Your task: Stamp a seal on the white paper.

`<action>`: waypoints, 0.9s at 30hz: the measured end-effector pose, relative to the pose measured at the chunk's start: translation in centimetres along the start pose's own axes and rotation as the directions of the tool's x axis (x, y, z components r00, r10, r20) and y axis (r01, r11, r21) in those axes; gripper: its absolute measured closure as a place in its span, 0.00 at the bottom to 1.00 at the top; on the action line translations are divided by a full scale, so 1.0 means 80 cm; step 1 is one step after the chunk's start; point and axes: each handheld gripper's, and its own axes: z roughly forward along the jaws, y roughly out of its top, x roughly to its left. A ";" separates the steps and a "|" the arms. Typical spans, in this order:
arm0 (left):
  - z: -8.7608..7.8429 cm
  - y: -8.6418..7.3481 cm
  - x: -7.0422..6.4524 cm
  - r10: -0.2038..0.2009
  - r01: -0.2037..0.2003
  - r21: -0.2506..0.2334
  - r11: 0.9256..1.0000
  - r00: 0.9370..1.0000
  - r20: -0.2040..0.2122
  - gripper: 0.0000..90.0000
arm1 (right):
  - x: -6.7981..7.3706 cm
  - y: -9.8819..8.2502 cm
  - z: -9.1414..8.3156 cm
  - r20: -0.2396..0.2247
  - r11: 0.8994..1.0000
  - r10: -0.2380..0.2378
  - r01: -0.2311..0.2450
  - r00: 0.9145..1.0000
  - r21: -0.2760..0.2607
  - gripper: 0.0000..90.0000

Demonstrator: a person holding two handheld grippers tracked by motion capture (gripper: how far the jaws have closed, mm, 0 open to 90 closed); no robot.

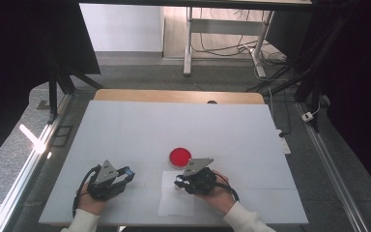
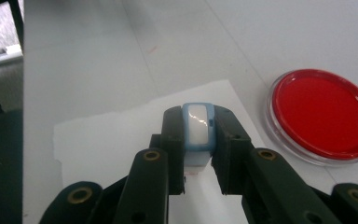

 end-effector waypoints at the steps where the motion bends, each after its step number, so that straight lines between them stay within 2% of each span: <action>1: 0.000 0.000 0.000 0.000 0.000 0.000 1.000 1.000 0.000 0.72 | -0.001 0.000 -0.002 -0.006 1.000 0.014 -0.014 1.000 -0.010 0.83; 6: 0.000 0.000 0.000 0.000 0.000 0.000 1.000 1.000 0.001 0.72 | -0.005 0.002 -0.010 -0.013 0.998 0.044 -0.044 0.999 -0.048 0.83; 13: 0.000 0.000 0.000 0.001 -0.001 0.000 1.000 1.000 0.001 0.72 | -0.005 0.003 -0.015 -0.014 0.996 0.045 -0.046 0.999 -0.077 0.83; 16: 0.000 0.000 0.000 0.001 -0.001 0.000 1.000 1.000 0.002 0.72 | -0.005 0.004 -0.018 -0.010 0.992 0.061 -0.062 0.998 -0.110 0.83; 20: 0.001 0.000 0.001 0.002 -0.002 0.001 1.000 1.000 0.004 0.72 | -0.009 0.005 -0.028 -0.010 0.980 0.112 -0.112 0.994 -0.165 0.83; 23: 0.001 0.001 0.000 0.002 -0.002 0.001 1.000 1.000 0.006 0.72 | -0.013 0.007 -0.038 0.001 0.970 0.132 -0.128 0.991 -0.209 0.83; 27: 0.002 0.001 -0.001 0.001 -0.001 0.000 1.000 1.000 0.005 0.72 | -0.019 0.006 -0.052 0.006 0.948 0.174 -0.166 0.985 -0.272 0.83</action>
